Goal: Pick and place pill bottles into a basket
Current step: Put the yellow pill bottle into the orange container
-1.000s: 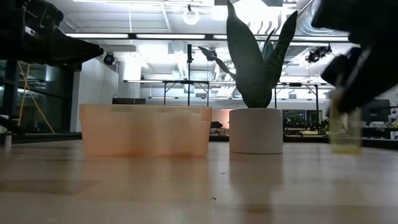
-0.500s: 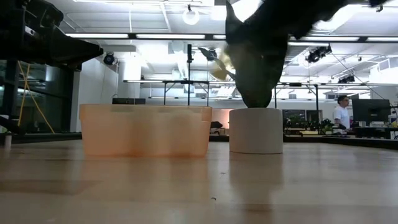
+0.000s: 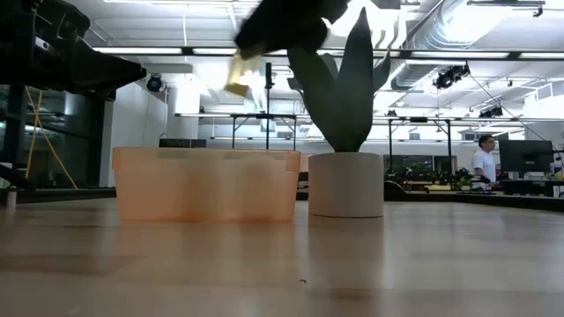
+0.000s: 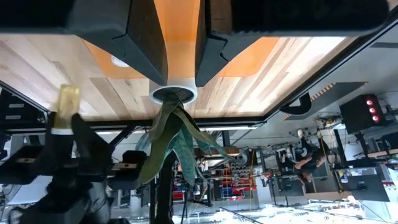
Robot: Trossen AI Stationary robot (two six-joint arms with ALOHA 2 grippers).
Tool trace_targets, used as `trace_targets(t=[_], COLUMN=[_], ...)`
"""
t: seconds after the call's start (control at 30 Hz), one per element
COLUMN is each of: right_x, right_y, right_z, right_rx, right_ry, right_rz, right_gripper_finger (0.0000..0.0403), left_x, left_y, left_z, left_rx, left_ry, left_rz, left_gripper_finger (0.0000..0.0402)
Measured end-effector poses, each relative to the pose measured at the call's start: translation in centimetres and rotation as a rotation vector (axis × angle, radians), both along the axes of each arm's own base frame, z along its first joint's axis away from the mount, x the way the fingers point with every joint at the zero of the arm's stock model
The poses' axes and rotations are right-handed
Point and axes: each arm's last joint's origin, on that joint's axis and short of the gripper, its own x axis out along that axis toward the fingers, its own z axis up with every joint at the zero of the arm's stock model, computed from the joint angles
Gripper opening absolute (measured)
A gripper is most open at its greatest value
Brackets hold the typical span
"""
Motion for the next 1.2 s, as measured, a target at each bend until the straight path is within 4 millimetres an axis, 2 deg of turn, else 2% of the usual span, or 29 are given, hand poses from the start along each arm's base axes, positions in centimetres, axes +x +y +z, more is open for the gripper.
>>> trace_targets(t=[0.2, 0.53, 0.67, 0.9, 1.2], right_x=[2.3, 3.7, 4.5, 6.1, 6.0], right_y=[0.7, 0.2, -1.1, -2.6, -2.6], right_z=[0.9, 2.4, 2.0, 0.2, 0.7], right_rx=[-0.025, -0.031, -0.020, -0.017, -0.041], right_ry=[0.039, -0.056, -0.081, -0.080, -0.093], right_rz=[-0.010, -0.048, -0.068, -0.052, -0.070], right_gripper_finger=[0.0111, 0.0106, 0.0111, 0.0112, 0.0111], left_x=[0.0, 0.0, 0.0, 0.0, 0.0], left_y=[0.0, 0.0, 0.0, 0.0, 0.0], left_z=[0.0, 0.0, 0.0, 0.0, 0.0], left_rx=[0.000, 0.000, 0.000, 0.000, 0.000], left_ry=[0.000, 0.000, 0.000, 0.001, 0.002], left_rz=[0.000, 0.000, 0.000, 0.000, 0.000], left_gripper_finger=[0.0117, 0.0117, 0.0117, 0.0117, 0.0117])
